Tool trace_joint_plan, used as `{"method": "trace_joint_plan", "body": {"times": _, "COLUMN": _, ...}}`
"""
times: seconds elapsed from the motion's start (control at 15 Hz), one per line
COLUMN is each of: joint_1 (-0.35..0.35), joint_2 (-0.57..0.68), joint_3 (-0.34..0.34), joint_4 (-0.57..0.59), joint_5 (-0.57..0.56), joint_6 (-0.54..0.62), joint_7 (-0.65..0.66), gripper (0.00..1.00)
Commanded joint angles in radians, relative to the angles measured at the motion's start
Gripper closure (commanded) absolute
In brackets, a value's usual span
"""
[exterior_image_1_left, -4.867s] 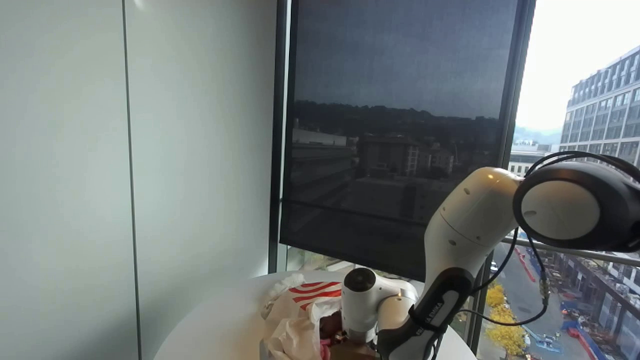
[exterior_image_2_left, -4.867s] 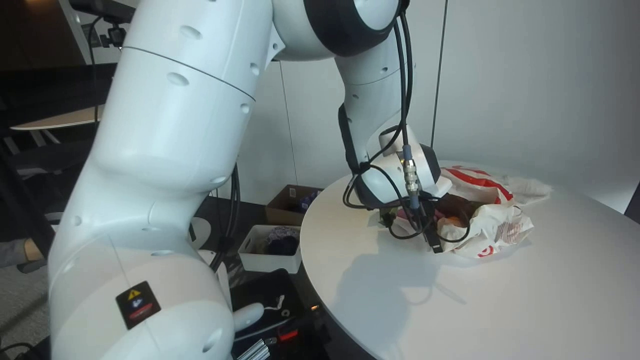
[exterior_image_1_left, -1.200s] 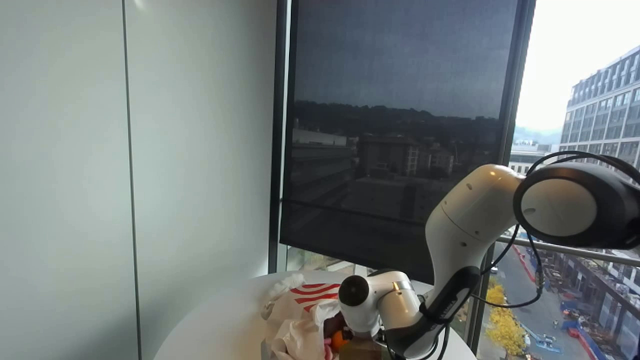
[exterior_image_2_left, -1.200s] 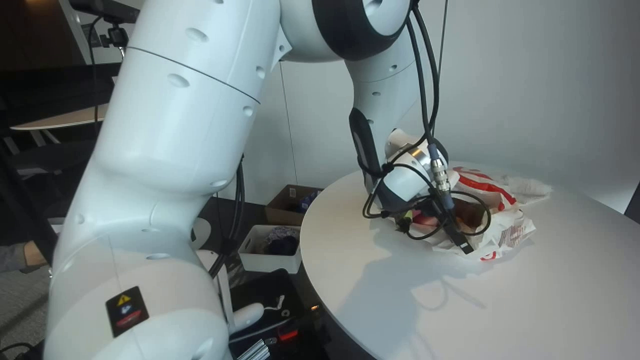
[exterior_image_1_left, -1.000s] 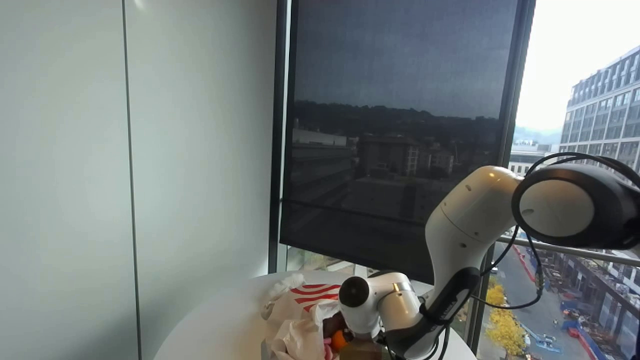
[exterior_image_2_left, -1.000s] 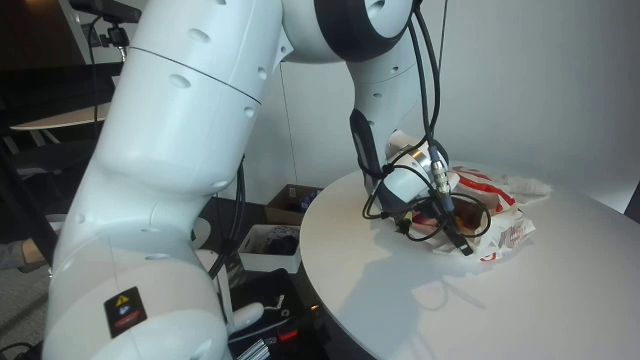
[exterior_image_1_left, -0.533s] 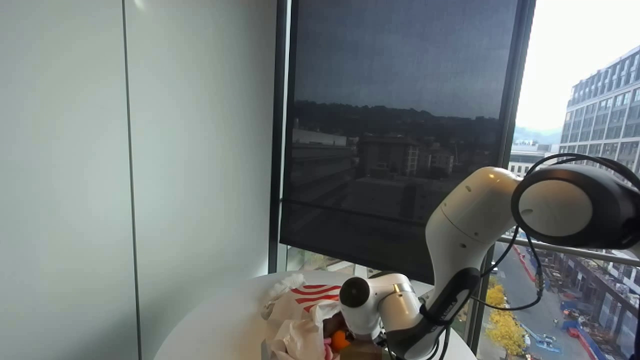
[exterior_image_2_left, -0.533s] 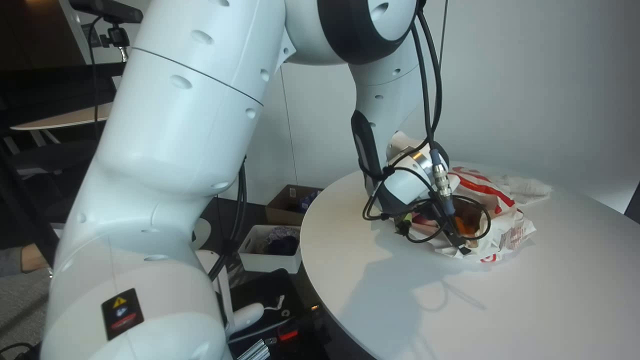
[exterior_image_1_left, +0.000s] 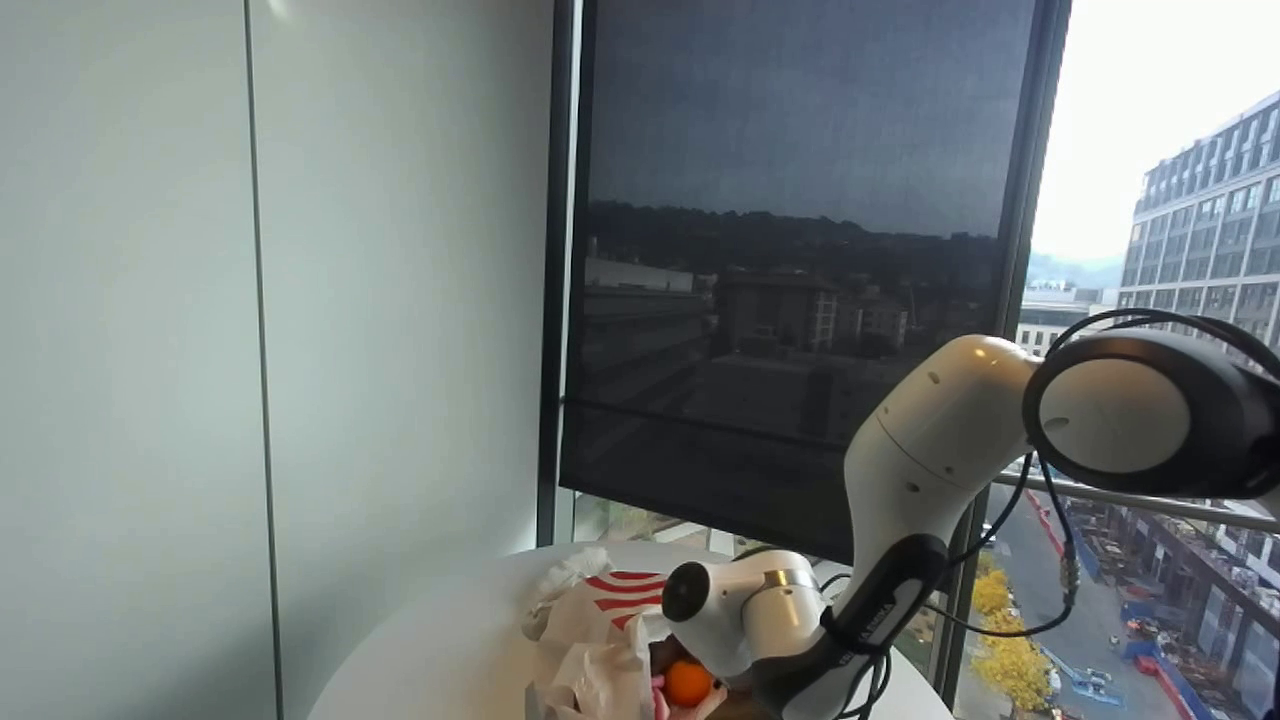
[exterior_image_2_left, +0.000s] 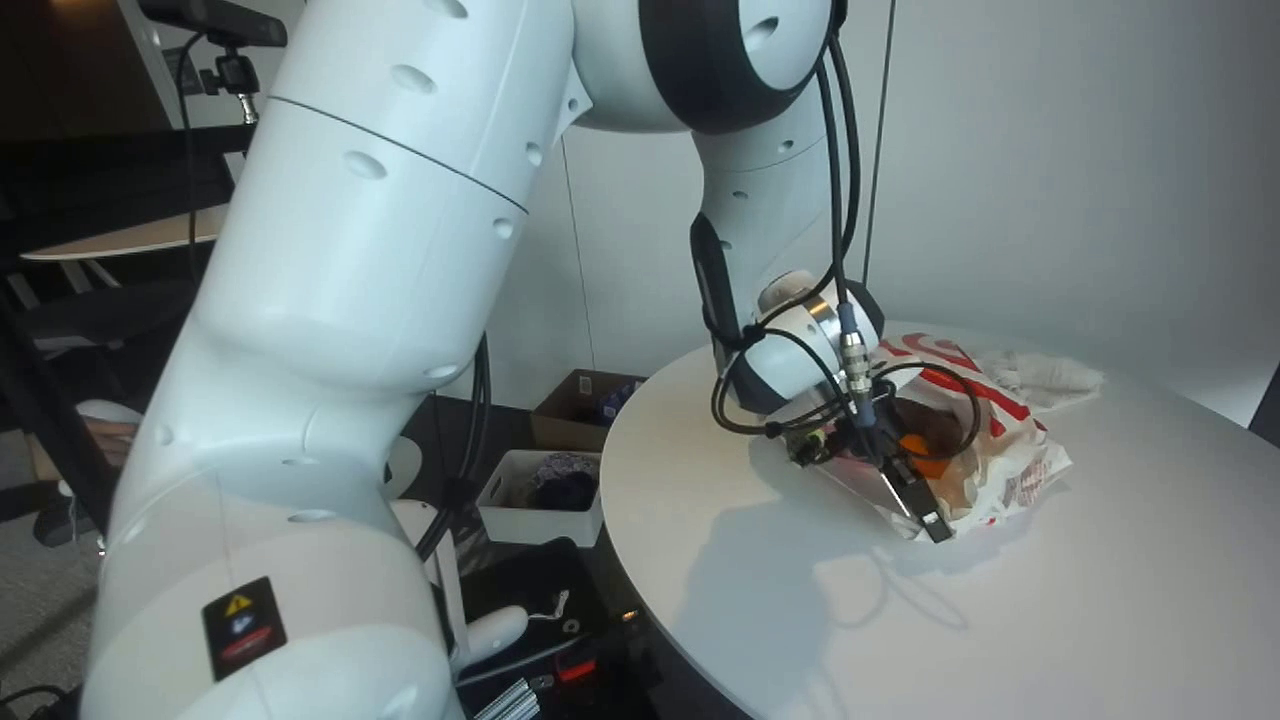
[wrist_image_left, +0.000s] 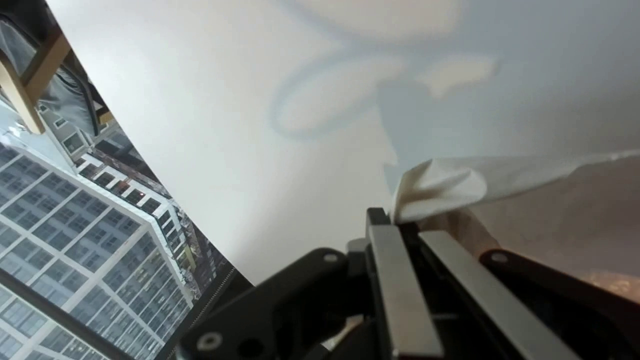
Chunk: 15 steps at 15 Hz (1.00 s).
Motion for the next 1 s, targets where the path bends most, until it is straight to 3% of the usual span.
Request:
{"method": "trace_joint_plan", "body": {"times": 0.0, "joint_1": 0.041, "joint_2": -0.026, "joint_3": 0.034, "joint_4": 0.024, "joint_5": 0.089, "joint_6": -0.234, "joint_7": -0.154, "gripper": 0.91}}
{"method": "trace_joint_plan", "body": {"times": 0.47, "joint_1": 0.14, "joint_2": -0.127, "joint_3": 0.094, "joint_4": 0.041, "joint_5": 0.116, "joint_6": -0.701, "joint_7": -0.306, "gripper": 0.92}}
{"method": "trace_joint_plan", "body": {"times": 0.6, "joint_1": 0.155, "joint_2": -0.173, "joint_3": 0.114, "joint_4": 0.035, "joint_5": 0.096, "joint_6": -0.785, "joint_7": -0.317, "gripper": 0.92}}
{"method": "trace_joint_plan", "body": {"times": 0.73, "joint_1": 0.145, "joint_2": -0.211, "joint_3": 0.138, "joint_4": 0.031, "joint_5": 0.087, "joint_6": -0.782, "joint_7": -0.332, "gripper": 0.91}}
{"method": "trace_joint_plan", "body": {"times": 0.8, "joint_1": 0.132, "joint_2": -0.22, "joint_3": 0.146, "joint_4": 0.033, "joint_5": 0.098, "joint_6": -0.748, "joint_7": -0.317, "gripper": 0.66}}
{"method": "trace_joint_plan", "body": {"times": 0.93, "joint_1": 0.112, "joint_2": -0.232, "joint_3": 0.155, "joint_4": 0.032, "joint_5": 0.126, "joint_6": -0.701, "joint_7": -0.317, "gripper": 0.62}}
